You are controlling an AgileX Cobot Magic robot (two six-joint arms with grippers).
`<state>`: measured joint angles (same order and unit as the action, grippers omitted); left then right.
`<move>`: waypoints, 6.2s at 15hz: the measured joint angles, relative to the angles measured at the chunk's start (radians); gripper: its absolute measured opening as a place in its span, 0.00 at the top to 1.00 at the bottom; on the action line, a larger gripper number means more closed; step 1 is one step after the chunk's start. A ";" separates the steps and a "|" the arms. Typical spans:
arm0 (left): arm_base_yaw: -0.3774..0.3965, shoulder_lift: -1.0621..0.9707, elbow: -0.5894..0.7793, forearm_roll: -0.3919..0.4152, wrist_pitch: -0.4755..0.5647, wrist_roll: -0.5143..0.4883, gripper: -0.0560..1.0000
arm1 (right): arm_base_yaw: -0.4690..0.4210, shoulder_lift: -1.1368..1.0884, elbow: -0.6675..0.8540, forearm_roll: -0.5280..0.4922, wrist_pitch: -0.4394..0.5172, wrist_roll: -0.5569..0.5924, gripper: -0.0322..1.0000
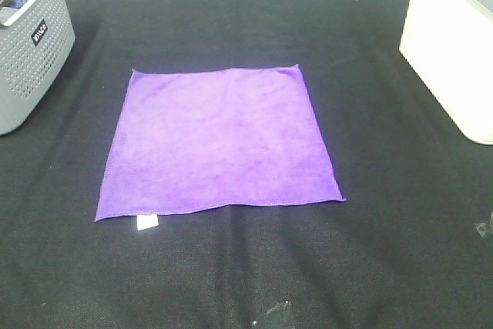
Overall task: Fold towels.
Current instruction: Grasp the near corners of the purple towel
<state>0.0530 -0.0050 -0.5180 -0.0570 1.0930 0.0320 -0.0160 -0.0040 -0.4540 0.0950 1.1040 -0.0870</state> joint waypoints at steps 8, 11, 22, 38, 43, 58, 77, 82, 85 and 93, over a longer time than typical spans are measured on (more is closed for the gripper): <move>0.000 0.000 0.000 0.000 0.000 0.000 0.01 | 0.000 0.000 0.000 0.000 0.000 0.000 0.21; 0.000 0.000 0.000 0.001 0.000 0.000 0.01 | 0.000 0.000 0.000 0.000 0.000 0.000 0.21; 0.000 0.000 0.000 0.004 0.000 0.000 0.01 | 0.000 0.000 0.000 -0.001 0.000 0.000 0.05; 0.000 0.000 0.000 0.004 0.000 0.000 0.01 | 0.000 0.000 0.000 -0.001 0.000 0.000 0.04; 0.000 0.000 0.000 0.004 0.000 0.000 0.01 | 0.000 0.000 0.000 -0.001 0.000 0.000 0.04; 0.000 0.667 -0.277 0.002 0.063 -0.005 0.01 | 0.000 0.720 -0.224 0.154 -0.019 -0.055 0.04; 0.095 1.692 -0.372 -0.757 -0.234 0.632 0.03 | -0.127 1.653 -0.476 0.903 0.019 -0.756 0.04; 0.086 1.846 -0.445 -0.763 -0.239 0.635 0.03 | -0.127 1.890 -0.621 0.896 -0.063 -0.754 0.04; 0.051 1.934 -0.483 -0.769 -0.266 0.636 0.03 | -0.127 2.023 -0.641 0.906 -0.065 -0.789 0.04; 0.048 2.019 -0.496 -0.799 -0.306 0.663 0.04 | -0.097 2.168 -0.656 0.954 -0.092 -0.833 0.05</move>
<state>0.1010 2.0140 -1.0140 -0.8560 0.7870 0.6950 -0.1130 2.1640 -1.1100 1.0490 1.0120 -0.9200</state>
